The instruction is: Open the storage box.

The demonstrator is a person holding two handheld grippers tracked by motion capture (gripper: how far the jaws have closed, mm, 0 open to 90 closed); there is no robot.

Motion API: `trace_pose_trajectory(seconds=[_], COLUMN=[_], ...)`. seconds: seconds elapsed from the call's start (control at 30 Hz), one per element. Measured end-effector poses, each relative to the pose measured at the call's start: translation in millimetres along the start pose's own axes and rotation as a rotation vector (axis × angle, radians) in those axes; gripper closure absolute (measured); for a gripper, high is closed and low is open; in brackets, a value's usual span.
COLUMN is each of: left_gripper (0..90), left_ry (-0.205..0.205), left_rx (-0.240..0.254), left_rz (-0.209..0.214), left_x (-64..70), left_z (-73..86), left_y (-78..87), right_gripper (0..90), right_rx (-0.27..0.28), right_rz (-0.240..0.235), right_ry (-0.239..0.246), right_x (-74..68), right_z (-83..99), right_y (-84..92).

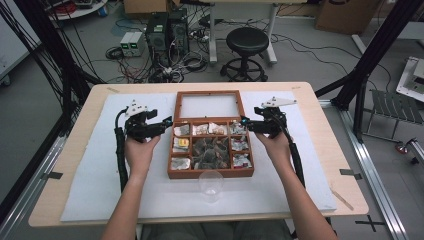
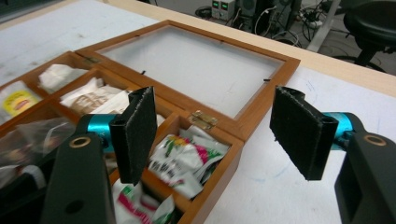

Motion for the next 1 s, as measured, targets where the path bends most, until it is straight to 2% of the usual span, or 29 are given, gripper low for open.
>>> trace_pose_trajectory(seconds=[0.07,0.17,0.4,0.5,0.67,0.77,0.9,1.0], left_gripper=[30.9,30.9,30.9,30.9,28.8,28.0,25.9,24.7], left_ry=[-0.011,-0.036,-0.104,-0.107,-0.107,-0.110,-0.078,-0.094], left_rx=[-0.001,0.027,0.051,0.065,0.088,0.099,0.126,0.127], left_rz=[0.003,0.005,-0.001,0.005,0.007,0.022,0.033,0.032], left_x=[4.6,11.4,21.9,25.0,30.5,34.7,35.8,35.8], left_z=[1.6,4.9,22.8,30.7,35.6,38.2,40.2,41.4], left_y=[8.7,22.2,49.1,58.9,72.2,80.3,90.1,93.9], right_gripper=[31.9,31.1,28.7,27.2,25.8,25.8,25.5,25.1], right_rx=[0.016,0.040,0.104,0.122,0.146,0.168,0.183,0.188], right_rz=[0.002,-0.001,-0.005,-0.002,0.015,0.031,0.040,0.043], right_ry=[0.010,0.026,0.040,0.032,0.032,0.035,0.036,0.042], right_x=[-6.0,-15.6,-34.2,-38.5,-42.0,-42.2,-41.7,-42.1], right_z=[1.3,3.4,15.5,23.8,32.7,37.6,46.8,52.2], right_y=[7.9,19.7,46.1,54.6,68.9,78.2,85.7,88.2])
Point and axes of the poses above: each handheld gripper's, and its own axes: y roughly backward along the jaws, z roughly out of its underside, x roughly to its right, the point moved 8 cm from there along -y, roughly forward along the jaws, and after that the axes turned 14 degrees about -z, right-handed, at the moved point
